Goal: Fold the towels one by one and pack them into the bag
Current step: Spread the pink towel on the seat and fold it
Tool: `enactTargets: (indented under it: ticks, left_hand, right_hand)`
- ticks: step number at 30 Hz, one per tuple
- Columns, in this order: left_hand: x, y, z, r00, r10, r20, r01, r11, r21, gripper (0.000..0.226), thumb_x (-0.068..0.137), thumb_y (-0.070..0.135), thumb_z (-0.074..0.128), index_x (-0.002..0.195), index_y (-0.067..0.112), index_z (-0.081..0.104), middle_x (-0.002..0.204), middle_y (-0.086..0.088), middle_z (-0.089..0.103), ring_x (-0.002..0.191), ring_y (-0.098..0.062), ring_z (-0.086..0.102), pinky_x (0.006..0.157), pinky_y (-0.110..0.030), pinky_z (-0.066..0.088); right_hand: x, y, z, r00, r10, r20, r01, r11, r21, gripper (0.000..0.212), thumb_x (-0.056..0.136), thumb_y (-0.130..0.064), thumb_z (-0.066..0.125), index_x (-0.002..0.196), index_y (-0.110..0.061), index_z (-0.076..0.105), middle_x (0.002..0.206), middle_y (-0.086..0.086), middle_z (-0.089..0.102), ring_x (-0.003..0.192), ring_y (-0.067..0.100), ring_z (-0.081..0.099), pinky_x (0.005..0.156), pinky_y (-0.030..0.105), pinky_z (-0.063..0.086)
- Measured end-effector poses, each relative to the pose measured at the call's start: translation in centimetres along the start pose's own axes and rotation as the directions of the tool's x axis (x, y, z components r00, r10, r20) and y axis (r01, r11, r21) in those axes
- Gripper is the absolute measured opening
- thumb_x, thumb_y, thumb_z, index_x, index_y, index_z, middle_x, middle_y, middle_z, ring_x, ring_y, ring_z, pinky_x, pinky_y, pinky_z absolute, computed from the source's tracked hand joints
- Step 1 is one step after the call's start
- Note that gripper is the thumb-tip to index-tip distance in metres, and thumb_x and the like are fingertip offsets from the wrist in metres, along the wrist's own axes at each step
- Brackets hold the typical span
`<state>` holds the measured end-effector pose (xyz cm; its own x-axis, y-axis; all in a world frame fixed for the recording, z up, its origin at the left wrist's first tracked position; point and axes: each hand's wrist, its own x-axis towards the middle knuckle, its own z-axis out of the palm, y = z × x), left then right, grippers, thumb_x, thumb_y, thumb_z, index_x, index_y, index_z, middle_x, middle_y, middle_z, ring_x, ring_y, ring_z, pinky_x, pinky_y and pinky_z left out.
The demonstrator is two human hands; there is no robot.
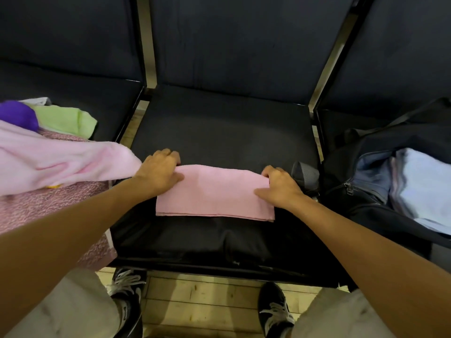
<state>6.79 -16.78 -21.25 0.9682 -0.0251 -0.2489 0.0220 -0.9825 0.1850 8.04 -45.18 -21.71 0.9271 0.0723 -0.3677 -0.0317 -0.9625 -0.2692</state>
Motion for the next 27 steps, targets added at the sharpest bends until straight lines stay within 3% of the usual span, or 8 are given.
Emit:
enactTargets:
  ticks: [4,7,10,14,16,18,21,27]
  left_hand:
    - [0.6,0.3,-0.9,0.993,-0.100,0.059,0.110,0.974,-0.197,0.026,0.088,0.026,0.069,0.108,0.013,0.060,0.118,-0.007,0.054,0.104,-0.023,0.055,0.088,-0.033,0.046]
    - [0.8,0.0,-1.3,0.991,-0.117,0.058,0.129,0.955,-0.267,0.018,0.088,0.024,0.069,0.096,0.017,0.054,0.106,-0.008,0.060,0.091,-0.020,0.057,0.076,-0.031,0.046]
    - [0.5,-0.2,-1.2,0.992,-0.120,0.040,0.127,0.939,-0.321,0.029,0.091,0.021,0.065,0.114,0.017,0.047,0.106,-0.005,0.055,0.093,-0.019,0.054,0.077,-0.031,0.045]
    - [-0.4,-0.5,-1.3,0.994,-0.034,0.101,0.072,0.914,-0.399,0.056,0.093,0.019,0.062,0.136,0.026,0.026,0.097,-0.007,0.048,0.097,-0.027,0.057,0.086,-0.037,0.048]
    - [-1.0,-1.0,-1.5,0.985,0.023,0.173,0.048,0.916,-0.398,0.060,0.093,0.014,0.061,0.137,0.034,0.025,0.111,-0.007,0.050,0.105,-0.026,0.055,0.092,-0.041,0.051]
    - [-1.5,-1.4,-1.7,0.974,0.065,0.215,0.032,0.906,-0.422,0.051,0.093,0.011,0.059,0.130,0.038,0.036,0.130,-0.003,0.046,0.112,-0.023,0.052,0.086,-0.036,0.055]
    - [-2.2,-1.5,-1.7,0.968,0.032,0.249,0.078,0.904,-0.420,0.036,0.093,0.013,0.060,0.122,0.034,0.053,0.145,0.000,0.037,0.123,-0.023,0.046,0.085,-0.027,0.049]
    - [-3.7,-1.0,-1.9,0.944,-0.064,0.325,0.220,0.855,-0.470,0.073,0.088,0.005,0.066,0.147,0.030,0.032,0.150,-0.003,0.031,0.132,-0.025,0.040,0.099,-0.036,0.045]
  right_hand:
    - [0.5,-0.9,0.0,0.996,0.088,0.023,-0.090,0.994,0.065,0.019,0.083,-0.018,0.071,0.094,-0.016,0.057,0.103,0.004,0.058,0.093,0.022,0.058,0.073,0.031,0.047]
    - [0.8,-0.9,-0.2,0.991,0.135,0.001,-0.133,0.977,0.166,0.011,0.087,-0.014,0.066,0.089,-0.015,0.056,0.093,0.004,0.059,0.085,0.021,0.059,0.070,0.031,0.050]
    - [0.8,-0.7,-0.4,0.986,0.167,0.002,-0.161,0.945,0.283,0.013,0.089,-0.017,0.066,0.098,-0.013,0.059,0.099,0.004,0.060,0.089,0.021,0.060,0.075,0.031,0.051]
    - [0.4,-0.5,0.0,0.976,0.201,0.085,-0.216,0.940,0.264,0.037,0.093,-0.031,0.063,0.122,-0.008,0.060,0.116,0.006,0.061,0.103,0.025,0.061,0.078,0.030,0.048]
    - [0.2,-0.3,0.3,0.982,0.177,0.063,-0.187,0.949,0.254,0.034,0.097,-0.032,0.057,0.120,-0.008,0.061,0.117,0.010,0.063,0.096,0.023,0.062,0.076,0.031,0.049]
    - [-0.3,-0.4,0.4,0.987,0.157,0.032,-0.160,0.948,0.274,0.033,0.098,-0.031,0.052,0.121,-0.007,0.060,0.116,0.012,0.063,0.094,0.023,0.061,0.076,0.031,0.049]
    - [-1.1,-0.7,0.4,0.990,0.135,0.038,-0.140,0.943,0.303,0.043,0.098,-0.029,0.053,0.137,-0.011,0.048,0.131,0.011,0.057,0.114,0.029,0.058,0.093,0.038,0.050]
    - [-2.9,-0.7,0.3,0.993,0.096,0.074,-0.118,0.909,0.401,0.068,0.088,0.002,0.059,0.138,-0.030,0.026,0.121,0.011,0.054,0.102,0.026,0.057,0.082,0.036,0.055]
